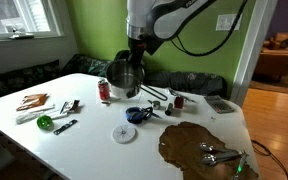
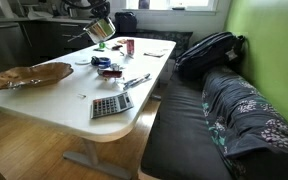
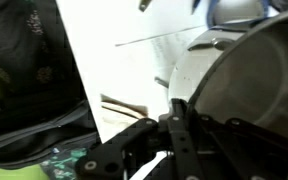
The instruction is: Pour the content in the pot on the table
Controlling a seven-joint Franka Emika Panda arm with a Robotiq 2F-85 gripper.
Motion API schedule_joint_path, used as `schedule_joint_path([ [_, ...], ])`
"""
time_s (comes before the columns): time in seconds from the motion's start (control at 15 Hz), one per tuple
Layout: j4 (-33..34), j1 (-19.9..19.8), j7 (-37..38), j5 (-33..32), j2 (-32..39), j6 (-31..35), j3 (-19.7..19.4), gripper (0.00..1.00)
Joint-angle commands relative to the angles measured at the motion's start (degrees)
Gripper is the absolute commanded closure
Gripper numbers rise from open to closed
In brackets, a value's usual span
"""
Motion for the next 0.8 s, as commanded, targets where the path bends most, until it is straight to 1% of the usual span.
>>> schedule_joint_path([
  [0.0,-5.81,1.37,-9.89,10.35,-3.51,6.07,0.42,0.99],
  [0.07,-1.96,4.69,-6.94,9.24,-0.92,3.08,-3.40,0.95],
  [0.2,-3.18,5.08,-9.34,11.20,-1.23,4.81,-2.96,0.95],
  [0.27,-3.48,5.02,-9.62,11.31,-1.40,4.91,-2.95,0.99],
  [0.4,1.35,7.65,-3.13,11.90,2.43,-0.78,-6.79,0.99],
  [0.6,6.40,7.24,-0.83,15.89,8.20,-4.47,-9.60,0.99],
  [0.73,9.29,6.11,0.13,19.66,10.98,-6.74,-10.65,0.99],
])
